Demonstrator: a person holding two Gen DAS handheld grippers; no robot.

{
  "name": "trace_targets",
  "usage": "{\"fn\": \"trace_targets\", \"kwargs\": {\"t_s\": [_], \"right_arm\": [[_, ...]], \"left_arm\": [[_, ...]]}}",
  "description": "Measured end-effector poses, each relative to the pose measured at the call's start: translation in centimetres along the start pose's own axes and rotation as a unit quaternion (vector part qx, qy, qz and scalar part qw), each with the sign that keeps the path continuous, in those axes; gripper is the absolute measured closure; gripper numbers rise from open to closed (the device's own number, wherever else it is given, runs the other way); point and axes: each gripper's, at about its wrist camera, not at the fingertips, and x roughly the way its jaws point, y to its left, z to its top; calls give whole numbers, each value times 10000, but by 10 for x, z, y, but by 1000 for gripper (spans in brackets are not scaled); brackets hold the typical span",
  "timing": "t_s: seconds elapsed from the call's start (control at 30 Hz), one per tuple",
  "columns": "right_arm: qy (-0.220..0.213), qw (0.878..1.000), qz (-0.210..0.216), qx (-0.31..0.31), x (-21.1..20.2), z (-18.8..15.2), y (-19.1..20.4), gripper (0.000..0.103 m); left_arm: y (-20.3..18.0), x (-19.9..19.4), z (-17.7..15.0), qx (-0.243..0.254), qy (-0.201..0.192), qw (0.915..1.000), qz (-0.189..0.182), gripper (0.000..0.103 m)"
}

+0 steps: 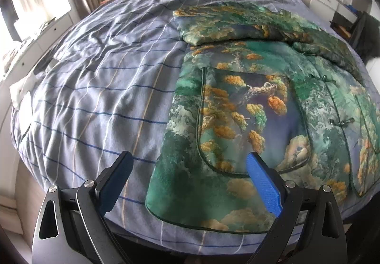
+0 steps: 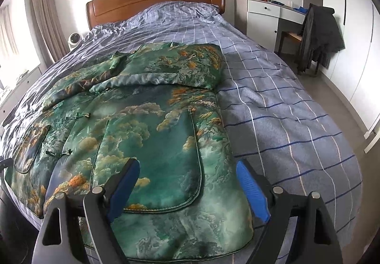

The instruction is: Fold large clothes

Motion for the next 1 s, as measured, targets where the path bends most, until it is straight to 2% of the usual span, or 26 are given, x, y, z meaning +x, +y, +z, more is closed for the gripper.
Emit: {"fn": "trace_targets", "kwargs": {"t_s": [0.17, 0.27, 0.4, 0.5, 0.57, 0.7, 0.8, 0.93, 1.0], "right_arm": [[21, 10000, -10, 28, 0, 0, -2, 18], [66, 10000, 24, 4, -2, 2, -5, 18], [-38, 9999, -81, -64, -16, 6, -22, 18], [0, 9996, -297, -4, -20, 3, -45, 18], [158, 9994, -277, 147, -15, -1, -59, 18], [500, 9973, 299, 458, -4, -7, -80, 18], [848, 9919, 748, 577, 5, -15, -83, 18], [992, 9896, 987, 334, 15, -22, -69, 18], [1091, 9895, 942, 104, 23, -23, -60, 18]], "left_arm": [[4, 0, 1, -8, 20, 10000, -44, 7], [27, -7, 6, -319, -75, 9987, -390, 6], [62, -4, 9, -774, -74, 9921, -980, 5], [66, 10, 8, -759, 25, 9869, -1425, 5], [62, 26, 7, -709, 162, 9846, -1591, 5], [54, 55, 3, -772, 515, 9831, -1577, 5], [45, 58, 0, -669, 479, 9832, -1627, 4], [29, 55, -3, -426, 566, 9789, -1914, 4], [18, 52, -6, -192, 637, 9779, -1984, 4]]}}
